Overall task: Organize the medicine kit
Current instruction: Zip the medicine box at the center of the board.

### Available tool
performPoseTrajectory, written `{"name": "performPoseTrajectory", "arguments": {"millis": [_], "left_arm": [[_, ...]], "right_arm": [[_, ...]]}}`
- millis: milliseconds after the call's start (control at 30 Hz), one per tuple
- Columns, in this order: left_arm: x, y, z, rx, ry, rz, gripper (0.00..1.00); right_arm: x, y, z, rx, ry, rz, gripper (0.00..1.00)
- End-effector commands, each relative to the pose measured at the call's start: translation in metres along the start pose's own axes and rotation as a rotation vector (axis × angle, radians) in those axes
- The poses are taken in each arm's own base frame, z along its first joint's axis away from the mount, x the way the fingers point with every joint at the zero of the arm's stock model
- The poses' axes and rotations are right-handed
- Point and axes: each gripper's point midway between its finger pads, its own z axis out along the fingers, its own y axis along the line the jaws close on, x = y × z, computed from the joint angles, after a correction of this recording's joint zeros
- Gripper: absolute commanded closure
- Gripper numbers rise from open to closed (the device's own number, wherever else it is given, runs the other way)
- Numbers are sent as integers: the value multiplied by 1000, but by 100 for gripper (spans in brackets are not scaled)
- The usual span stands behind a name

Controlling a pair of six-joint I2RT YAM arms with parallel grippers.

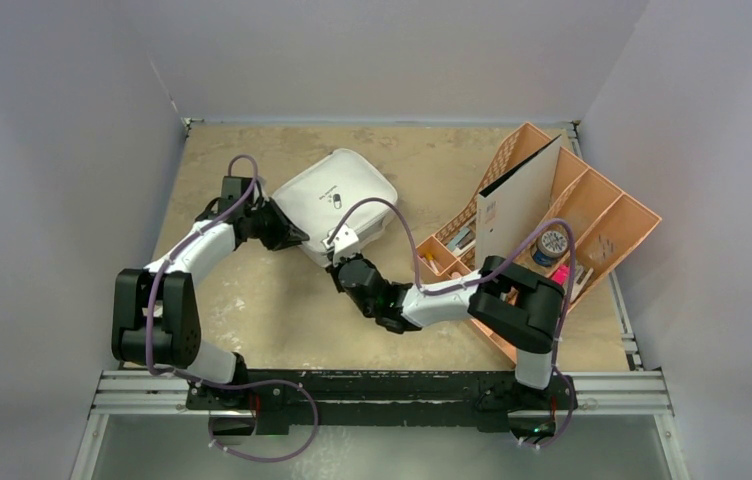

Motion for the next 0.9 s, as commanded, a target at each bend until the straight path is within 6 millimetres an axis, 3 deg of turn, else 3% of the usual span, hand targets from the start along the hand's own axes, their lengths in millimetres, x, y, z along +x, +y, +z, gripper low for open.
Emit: {"name": "performPoseTrajectory", "arguments": {"millis": [0, 233, 333, 400, 567, 700, 867], "left_arm": [[-15, 23, 2, -101, -69, 39, 100], [-7, 4, 1, 11, -57, -53, 100], [-4, -9, -3, 66, -45, -102, 100], [-2, -16, -6, 98, -35, -125, 100], [3, -27, -18, 144, -40, -146, 98], [11, -34, -31, 155, -60, -104, 91], [10, -26, -44, 91, -103, -1, 71]], "right_arm": [[-16, -54, 4, 148, -20, -15, 100], [-31, -2, 14, -104, -58, -33, 100], [-38, 9, 11, -128, -74, -17, 100], [-43, 14, 4, -143, -86, 22, 90], [-37, 1, -12, -78, -28, 110, 77], [-15, -30, -32, 70, 103, 173, 66], [-25, -56, -35, 139, 216, 236, 60]]}}
